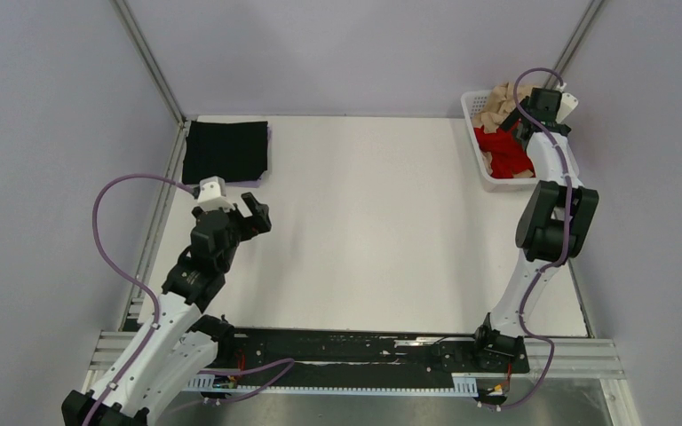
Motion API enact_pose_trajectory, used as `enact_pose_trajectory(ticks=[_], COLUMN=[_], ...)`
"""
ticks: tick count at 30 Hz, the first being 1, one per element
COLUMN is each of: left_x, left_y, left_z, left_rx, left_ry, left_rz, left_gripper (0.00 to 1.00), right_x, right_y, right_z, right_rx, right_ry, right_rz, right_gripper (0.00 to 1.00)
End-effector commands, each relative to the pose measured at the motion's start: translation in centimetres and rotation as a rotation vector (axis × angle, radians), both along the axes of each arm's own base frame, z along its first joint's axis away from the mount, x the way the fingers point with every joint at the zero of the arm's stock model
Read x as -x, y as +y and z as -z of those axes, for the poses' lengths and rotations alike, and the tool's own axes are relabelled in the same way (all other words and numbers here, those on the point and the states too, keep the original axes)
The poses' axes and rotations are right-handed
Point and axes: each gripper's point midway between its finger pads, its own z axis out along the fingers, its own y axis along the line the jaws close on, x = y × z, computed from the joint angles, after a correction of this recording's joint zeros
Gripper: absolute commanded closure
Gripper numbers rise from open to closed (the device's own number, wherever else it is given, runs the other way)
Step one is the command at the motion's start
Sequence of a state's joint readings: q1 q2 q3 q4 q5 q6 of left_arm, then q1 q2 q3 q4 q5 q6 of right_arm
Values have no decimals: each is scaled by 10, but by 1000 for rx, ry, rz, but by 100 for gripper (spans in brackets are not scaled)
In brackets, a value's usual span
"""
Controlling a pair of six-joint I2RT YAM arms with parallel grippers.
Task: Fold and stack the t-shirts
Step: Grab crumpled tshirt from bin with the right arm
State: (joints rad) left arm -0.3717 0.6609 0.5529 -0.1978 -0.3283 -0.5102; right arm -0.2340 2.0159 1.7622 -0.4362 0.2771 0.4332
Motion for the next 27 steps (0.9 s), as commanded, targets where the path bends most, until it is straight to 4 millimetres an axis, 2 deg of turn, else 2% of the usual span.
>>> enact_pose_trajectory(ticks=[1, 4, 7, 10, 12, 13, 14, 17, 21, 23, 24, 25, 27], left_x=[-8, -9, -9, -8, -6, -5, -4, -2, 0, 0, 0, 1, 1], left_y=[3, 5, 6, 8, 9, 10, 11, 10, 8, 7, 7, 6, 6], left_z=[-28, -30, -27, -27, -28, -30, -31, -32, -33, -34, -34, -34, -33], left_rx=[0, -11, -20, -25, -25, -23, -21, -12, 2, 11, 13, 16, 20], left_ry=[-65, -57, -48, -48, -49, -55, -60, -69, -77, -81, -82, -83, -79], left_rz=[-31, -38, -44, -50, -53, -55, -54, -50, -40, -33, -32, -30, -28], left_gripper=[0, 0, 0, 0, 0, 0, 0, 0, 0, 0, 0, 0, 0], right_x=[-21, -26, -24, -23, -24, -24, -23, -15, 8, 22, 32, 38, 53], right_y=[-10, -18, -21, -21, -18, -17, -16, -16, -7, 5, 17, 25, 55], right_z=[-5, 16, 25, 25, 13, 2, -11, -70, -155, -197, -225, -243, -278], right_rx=[49, 64, 67, 66, 67, 69, 75, 115, 157, 163, 161, 160, 133], right_ry=[10, 54, 72, 74, 52, 31, 9, -88, -240, -330, -400, -451, -561], right_rz=[-28, -8, 10, 14, -9, -15, -16, -15, -37, -76, -122, -151, -279], right_gripper=[16, 25, 40, 66, 90, 98, 100, 100, 100, 100, 100, 100, 100])
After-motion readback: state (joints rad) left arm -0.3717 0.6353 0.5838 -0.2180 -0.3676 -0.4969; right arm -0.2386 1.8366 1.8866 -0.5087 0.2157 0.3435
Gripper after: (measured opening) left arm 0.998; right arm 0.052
